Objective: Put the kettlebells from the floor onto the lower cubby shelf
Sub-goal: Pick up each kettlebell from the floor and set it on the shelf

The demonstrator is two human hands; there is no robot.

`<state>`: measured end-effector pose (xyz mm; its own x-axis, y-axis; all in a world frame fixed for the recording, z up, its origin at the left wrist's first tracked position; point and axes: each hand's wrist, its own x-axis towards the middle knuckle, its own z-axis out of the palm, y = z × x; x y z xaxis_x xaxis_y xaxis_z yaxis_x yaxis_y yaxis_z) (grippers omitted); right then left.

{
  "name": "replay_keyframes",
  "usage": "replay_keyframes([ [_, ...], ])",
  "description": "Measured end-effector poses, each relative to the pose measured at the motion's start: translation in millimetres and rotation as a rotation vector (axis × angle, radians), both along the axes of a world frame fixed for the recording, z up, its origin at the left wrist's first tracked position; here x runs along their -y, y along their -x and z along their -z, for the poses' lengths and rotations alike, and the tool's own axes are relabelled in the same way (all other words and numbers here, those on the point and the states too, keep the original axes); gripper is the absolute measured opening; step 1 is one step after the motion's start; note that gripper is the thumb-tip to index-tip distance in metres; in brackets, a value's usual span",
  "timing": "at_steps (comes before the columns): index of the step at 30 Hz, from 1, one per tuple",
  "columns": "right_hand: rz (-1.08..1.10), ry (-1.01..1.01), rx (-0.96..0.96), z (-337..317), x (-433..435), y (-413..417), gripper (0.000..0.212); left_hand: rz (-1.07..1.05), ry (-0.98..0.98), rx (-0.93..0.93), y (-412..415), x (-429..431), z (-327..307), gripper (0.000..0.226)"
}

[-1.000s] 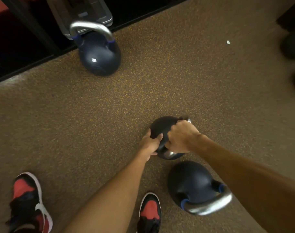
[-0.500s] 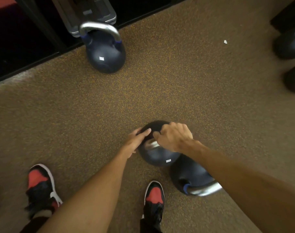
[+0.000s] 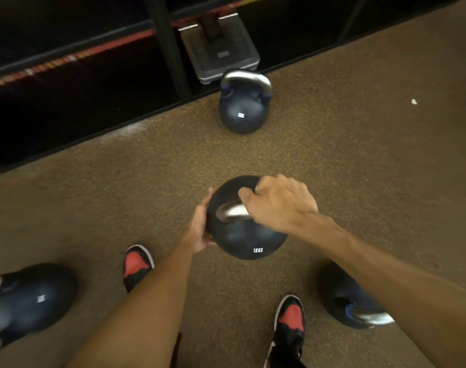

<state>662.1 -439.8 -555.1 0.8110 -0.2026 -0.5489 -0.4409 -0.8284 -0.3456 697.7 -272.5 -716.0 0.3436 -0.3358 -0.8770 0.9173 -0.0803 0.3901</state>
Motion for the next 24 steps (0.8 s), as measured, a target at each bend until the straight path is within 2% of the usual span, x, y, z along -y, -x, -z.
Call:
replay_keyframes([
  [3, -0.007, -0.021, 0.058, -24.3, -32.2, -33.1, 0.049, -0.194, 0.139, -0.022, -15.8, -36.2, -14.8, 0.069],
  [6, -0.040, -0.045, 0.096, -45.5, -69.2, -69.6, 0.049, -0.281, 0.182, -0.010, -45.8, -69.9, -30.6, 0.068],
  [14, -0.131, -0.054, 0.130, -83.0, -164.4, -165.2, 0.048, -0.385, 0.054, 0.002, -130.6, -166.0, -57.6, 0.073],
  [24, -0.224, -0.111, 0.199, -132.3, -271.7, -289.2, 0.046, -0.460, -0.059, 0.075, -246.3, -270.9, -131.3, 0.063],
])
